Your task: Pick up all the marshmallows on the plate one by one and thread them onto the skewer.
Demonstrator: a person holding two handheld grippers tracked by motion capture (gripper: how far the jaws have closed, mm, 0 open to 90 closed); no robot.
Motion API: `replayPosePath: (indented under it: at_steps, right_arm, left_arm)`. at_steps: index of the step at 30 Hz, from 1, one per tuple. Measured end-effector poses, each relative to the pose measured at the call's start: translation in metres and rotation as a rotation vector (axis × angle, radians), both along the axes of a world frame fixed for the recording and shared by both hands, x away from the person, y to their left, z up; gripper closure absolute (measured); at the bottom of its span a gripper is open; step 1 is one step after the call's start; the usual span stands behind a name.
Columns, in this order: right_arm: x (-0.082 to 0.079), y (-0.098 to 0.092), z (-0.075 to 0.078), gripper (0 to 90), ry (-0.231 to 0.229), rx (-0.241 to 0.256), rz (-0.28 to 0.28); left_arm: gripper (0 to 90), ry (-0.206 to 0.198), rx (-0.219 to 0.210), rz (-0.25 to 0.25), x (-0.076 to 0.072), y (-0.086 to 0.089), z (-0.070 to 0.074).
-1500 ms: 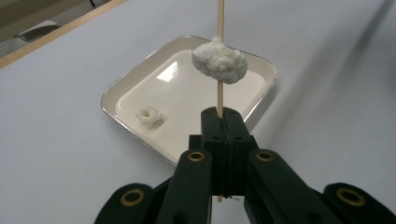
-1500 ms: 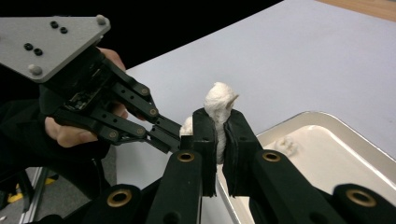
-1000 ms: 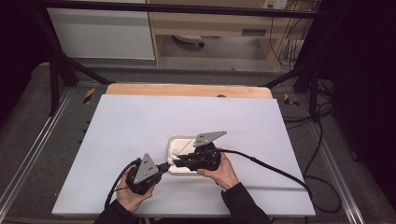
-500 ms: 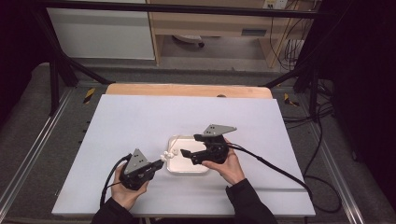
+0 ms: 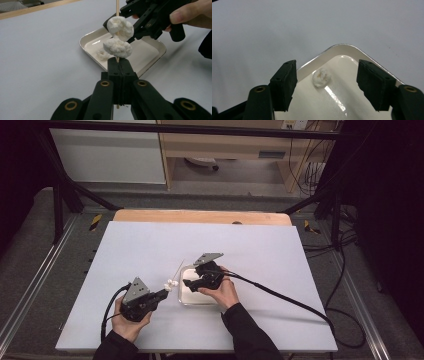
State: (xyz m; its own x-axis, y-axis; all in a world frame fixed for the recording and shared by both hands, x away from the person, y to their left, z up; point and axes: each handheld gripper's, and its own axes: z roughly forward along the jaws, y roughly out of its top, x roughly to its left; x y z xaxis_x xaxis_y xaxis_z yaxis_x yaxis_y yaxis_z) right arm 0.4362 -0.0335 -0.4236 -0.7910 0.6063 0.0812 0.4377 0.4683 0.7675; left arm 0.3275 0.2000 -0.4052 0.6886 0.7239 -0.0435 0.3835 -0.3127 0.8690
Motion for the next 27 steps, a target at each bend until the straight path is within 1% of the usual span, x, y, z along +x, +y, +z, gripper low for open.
replayPosePath:
  at_steps: [1,3,6,9,10,13,15,18,22,24,27]
  right_arm:
    - [0.001,0.002,-0.002,36.5,0.003,-0.012,0.004]
    - [0.003,0.005,-0.006,39.2,-0.006,-0.047,0.013]
    - [0.006,0.011,-0.012,44.9,-0.003,-0.081,0.039]
    - [0.008,0.014,-0.017,49.4,0.005,-0.101,0.05]
    - [0.009,0.015,-0.018,51.6,0.008,-0.102,0.051]
    - [0.009,0.016,-0.021,56.8,-0.005,-0.114,0.073]
    - [0.008,0.018,-0.022,59.9,-0.002,-0.112,0.076]
    - [0.009,0.018,-0.023,66.0,-0.01,-0.118,0.087]
    - [0.008,0.017,-0.023,69.9,-0.015,-0.121,0.095]
    - [0.008,0.017,-0.022,71.4,-0.01,-0.117,0.091]
    - [0.006,0.015,-0.016,72.6,-0.012,-0.095,0.1]
  left_arm:
    - [89.4,0.0,0.0,0.0,0.0,0.0,0.0]
    - [89.3,0.002,0.0,-0.003,0.0,-0.001,0.0]
    - [89.3,0.007,0.0,-0.005,0.001,-0.001,-0.001]
    - [89.3,0.007,0.0,-0.005,0.001,-0.001,-0.001]
    - [89.3,0.008,0.0,-0.005,0.001,-0.001,-0.001]
    - [89.3,0.008,0.001,-0.006,0.001,-0.001,-0.001]
    - [89.3,0.008,0.0,-0.007,0.001,-0.001,-0.001]
    - [89.3,0.008,0.001,-0.006,0.001,-0.001,-0.001]
    - [89.3,0.008,0.001,-0.008,0.001,-0.001,-0.001]
    - [89.3,0.008,0.0,-0.009,0.001,-0.002,-0.001]
    - [89.3,0.007,-0.002,-0.008,0.001,-0.002,-0.001]
